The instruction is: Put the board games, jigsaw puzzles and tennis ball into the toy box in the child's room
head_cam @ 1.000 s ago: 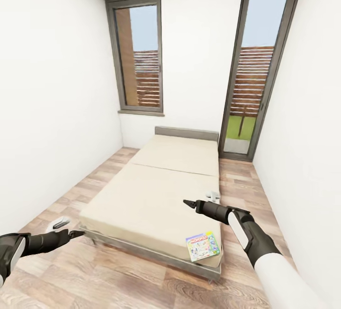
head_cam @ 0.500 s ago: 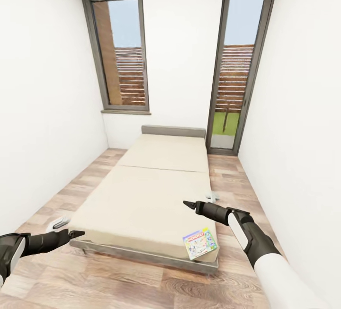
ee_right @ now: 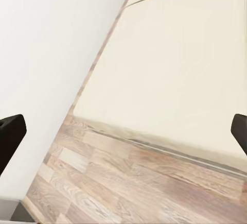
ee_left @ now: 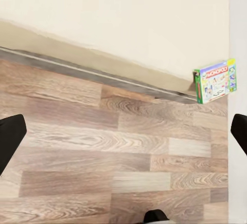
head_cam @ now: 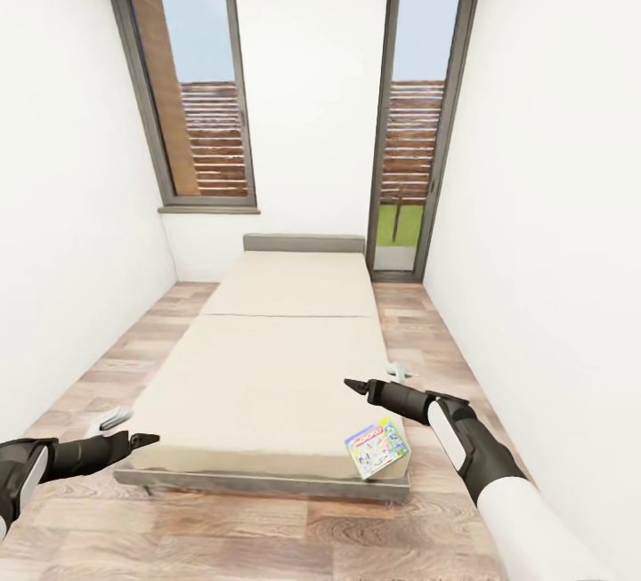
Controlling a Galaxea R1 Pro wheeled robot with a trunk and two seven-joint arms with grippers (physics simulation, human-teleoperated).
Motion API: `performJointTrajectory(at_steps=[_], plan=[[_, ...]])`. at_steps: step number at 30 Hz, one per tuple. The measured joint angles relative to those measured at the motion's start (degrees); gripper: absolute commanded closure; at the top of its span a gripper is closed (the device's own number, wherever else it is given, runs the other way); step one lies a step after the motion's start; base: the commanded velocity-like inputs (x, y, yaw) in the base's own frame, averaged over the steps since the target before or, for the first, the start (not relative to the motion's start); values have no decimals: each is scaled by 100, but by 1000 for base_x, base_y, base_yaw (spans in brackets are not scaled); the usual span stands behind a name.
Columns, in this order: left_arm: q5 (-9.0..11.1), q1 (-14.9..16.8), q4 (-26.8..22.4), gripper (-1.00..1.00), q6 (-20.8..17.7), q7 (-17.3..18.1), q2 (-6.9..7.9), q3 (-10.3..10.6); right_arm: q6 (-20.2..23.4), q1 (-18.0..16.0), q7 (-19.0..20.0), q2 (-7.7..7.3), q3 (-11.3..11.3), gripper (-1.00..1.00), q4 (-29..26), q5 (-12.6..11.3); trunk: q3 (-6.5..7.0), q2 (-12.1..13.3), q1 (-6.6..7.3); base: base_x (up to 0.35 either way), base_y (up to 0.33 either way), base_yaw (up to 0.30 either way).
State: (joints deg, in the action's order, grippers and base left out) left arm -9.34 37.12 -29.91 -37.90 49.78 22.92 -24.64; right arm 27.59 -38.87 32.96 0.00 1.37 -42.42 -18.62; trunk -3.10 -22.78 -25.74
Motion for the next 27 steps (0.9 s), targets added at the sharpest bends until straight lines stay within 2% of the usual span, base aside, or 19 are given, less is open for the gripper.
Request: performJointTrajectory(at_steps=[18,27], plan=[[0,0,-2,-100,-1,-2,-1,0,-10,0,2,1,1,-100,3,-1,-96,0,0,0,282,-218],[0,-1,-3,-100,1,-6,-5,0,-18,-1,0,6,13,-100,2,-6,-126,0,0,0,275,-66]])
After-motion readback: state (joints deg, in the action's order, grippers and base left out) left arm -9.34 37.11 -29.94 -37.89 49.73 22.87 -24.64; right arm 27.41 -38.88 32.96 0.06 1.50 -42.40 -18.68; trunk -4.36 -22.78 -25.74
